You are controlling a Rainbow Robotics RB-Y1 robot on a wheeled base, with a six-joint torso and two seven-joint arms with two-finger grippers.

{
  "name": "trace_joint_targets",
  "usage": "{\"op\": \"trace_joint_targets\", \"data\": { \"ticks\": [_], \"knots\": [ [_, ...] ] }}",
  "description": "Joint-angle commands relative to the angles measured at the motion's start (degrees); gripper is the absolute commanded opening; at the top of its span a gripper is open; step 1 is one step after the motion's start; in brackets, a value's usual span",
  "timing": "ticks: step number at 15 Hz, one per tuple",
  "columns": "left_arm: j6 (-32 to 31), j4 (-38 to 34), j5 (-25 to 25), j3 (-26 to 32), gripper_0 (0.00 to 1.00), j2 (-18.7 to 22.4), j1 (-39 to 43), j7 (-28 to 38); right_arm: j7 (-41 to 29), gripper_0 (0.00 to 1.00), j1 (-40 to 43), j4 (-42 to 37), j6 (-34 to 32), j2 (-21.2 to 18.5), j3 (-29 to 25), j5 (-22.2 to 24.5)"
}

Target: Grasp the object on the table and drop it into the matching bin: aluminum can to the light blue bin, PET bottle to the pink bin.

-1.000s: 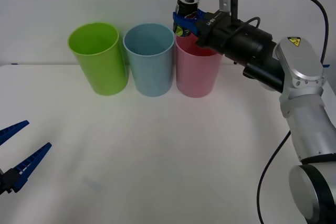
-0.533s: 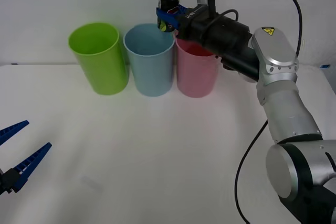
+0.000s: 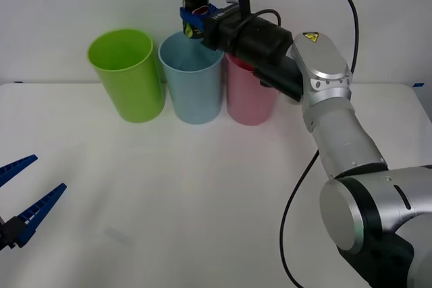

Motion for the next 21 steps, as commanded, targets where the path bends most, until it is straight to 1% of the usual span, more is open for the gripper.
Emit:
{"op": "trace_joint_targets", "data": {
  "ticks": [1, 3, 4, 5, 6, 7, 8, 9, 18, 21],
  "knots": [
    [0.0, 0.0, 0.0, 0.0, 1.00, 0.0, 0.0, 0.0, 0.1, 0.00, 0.0, 0.0, 0.8, 0.3, 0.6, 0.0],
    [0.0, 0.0, 0.0, 0.0, 1.00, 0.0, 0.0, 0.0, 0.1, 0.00, 0.0, 0.0, 0.8, 0.3, 0.7, 0.0],
    [0.0, 0.0, 0.0, 0.0, 1.00, 0.0, 0.0, 0.0, 0.2, 0.03, 0.0, 0.0, 0.8, 0.3, 0.6, 0.0],
    [0.0, 0.0, 0.0, 0.0, 1.00, 0.0, 0.0, 0.0, 0.3, 0.11, 0.0, 0.0, 0.9, 0.3, 0.7, 0.0],
    [0.0, 0.0, 0.0, 0.0, 1.00, 0.0, 0.0, 0.0, 0.4, 0.18, 0.0, 0.0, 1.0, 0.3, 0.6, 0.0],
    [0.0, 0.0, 0.0, 0.0, 1.00, 0.0, 0.0, 0.0, 0.5, 0.37, 0.0, 0.0, 1.0, 0.3, 0.6, 0.0],
    [0.0, 0.0, 0.0, 0.0, 1.00, 0.0, 0.0, 0.0, 0.7, 0.80, 0.0, 0.0, 1.2, 0.3, 0.7, 0.0],
    [0.0, 0.0, 0.0, 0.0, 1.00, 0.0, 0.0, 0.0, 1.0, 1.00, 0.0, 0.0, 1.2, 0.3, 0.6, 0.0],
    [0.0, 0.0, 0.0, 0.0, 1.00, 0.0, 0.0, 0.0, 1.9, 1.00, 0.1, 0.0, 1.0, -0.2, 0.0, 0.0],
    [0.0, 0.0, 0.0, 0.0, 1.00, 0.0, 0.0, 0.0, 1.9, 1.00, 0.9, 0.0, -0.1, -1.3, 0.0, -2.0]
  ]
}}
